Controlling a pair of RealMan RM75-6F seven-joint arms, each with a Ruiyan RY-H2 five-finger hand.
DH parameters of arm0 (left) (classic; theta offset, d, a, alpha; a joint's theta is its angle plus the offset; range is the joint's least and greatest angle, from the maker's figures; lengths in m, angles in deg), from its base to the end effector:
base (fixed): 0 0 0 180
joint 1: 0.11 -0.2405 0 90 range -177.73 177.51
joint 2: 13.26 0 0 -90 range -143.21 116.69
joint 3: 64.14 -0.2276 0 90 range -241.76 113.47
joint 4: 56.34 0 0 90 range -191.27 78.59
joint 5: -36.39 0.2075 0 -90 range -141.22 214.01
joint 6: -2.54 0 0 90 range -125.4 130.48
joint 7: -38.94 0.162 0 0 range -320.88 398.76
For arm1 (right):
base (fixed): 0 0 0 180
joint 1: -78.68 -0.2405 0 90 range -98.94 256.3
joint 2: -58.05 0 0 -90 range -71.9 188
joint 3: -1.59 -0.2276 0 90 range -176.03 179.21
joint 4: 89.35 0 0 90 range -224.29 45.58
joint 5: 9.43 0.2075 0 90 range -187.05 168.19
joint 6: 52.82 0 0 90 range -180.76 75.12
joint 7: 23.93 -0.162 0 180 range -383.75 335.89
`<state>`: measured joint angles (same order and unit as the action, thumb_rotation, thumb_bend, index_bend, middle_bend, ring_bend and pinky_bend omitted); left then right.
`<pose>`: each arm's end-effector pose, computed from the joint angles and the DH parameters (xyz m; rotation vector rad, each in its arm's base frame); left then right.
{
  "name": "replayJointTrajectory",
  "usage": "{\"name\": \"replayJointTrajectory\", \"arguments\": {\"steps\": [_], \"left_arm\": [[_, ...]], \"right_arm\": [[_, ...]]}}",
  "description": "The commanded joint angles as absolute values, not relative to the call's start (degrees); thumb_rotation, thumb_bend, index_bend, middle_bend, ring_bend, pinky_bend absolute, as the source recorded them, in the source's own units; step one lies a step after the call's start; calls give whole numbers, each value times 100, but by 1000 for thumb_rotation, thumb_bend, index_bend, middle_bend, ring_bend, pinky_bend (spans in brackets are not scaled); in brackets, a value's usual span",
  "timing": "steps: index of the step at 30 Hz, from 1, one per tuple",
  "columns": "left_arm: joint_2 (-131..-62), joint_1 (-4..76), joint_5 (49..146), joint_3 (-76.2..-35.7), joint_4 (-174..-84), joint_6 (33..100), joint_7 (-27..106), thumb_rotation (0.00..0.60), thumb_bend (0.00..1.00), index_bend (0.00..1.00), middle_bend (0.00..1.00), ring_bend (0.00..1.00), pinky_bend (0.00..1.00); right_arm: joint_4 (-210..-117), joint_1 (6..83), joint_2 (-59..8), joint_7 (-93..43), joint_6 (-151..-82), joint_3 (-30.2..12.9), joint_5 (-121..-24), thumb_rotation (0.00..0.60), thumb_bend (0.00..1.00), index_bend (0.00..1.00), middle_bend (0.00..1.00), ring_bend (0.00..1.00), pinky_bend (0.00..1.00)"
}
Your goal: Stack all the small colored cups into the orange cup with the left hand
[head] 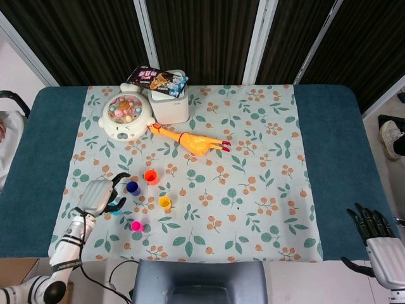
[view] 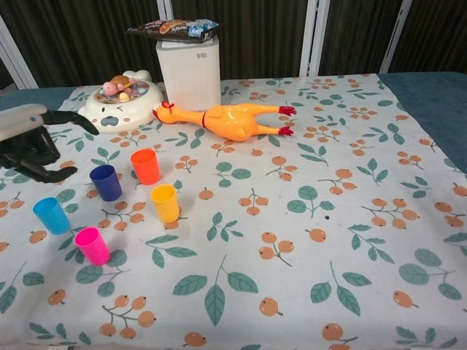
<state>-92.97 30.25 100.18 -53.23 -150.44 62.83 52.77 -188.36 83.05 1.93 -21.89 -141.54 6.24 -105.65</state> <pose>-0.1783 0.3120 0.0304 -1.6280 -1.1418 -0.9448 -0.2789 -0.1229 0.1582 1.4903 -0.9544 0.7932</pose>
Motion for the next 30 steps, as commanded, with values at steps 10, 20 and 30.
{"name": "replayJointTrajectory", "arguments": {"steps": [10, 20, 30], "left_arm": [[-10239, 3612, 9238, -5220, -14128, 6125, 6123, 600, 357, 292, 1000, 1000, 1000], [-10331, 3668, 9122, -5343, -14014, 6152, 6353, 600, 356, 293, 1000, 1000, 1000], [-10340, 3641, 9140, -5441, -13825, 6252, 6450, 600, 357, 299, 1000, 1000, 1000]], "right_arm": [[-18817, 8322, 262, -2355, -14239, 630, -10594, 600, 212, 0, 0, 0, 0], [-18790, 8330, 280, -2435, -14286, 633, -10625, 600, 213, 0, 0, 0, 0], [-18787, 8322, 279, -2429, -14269, 634, -10620, 600, 213, 0, 0, 0, 0]]}}
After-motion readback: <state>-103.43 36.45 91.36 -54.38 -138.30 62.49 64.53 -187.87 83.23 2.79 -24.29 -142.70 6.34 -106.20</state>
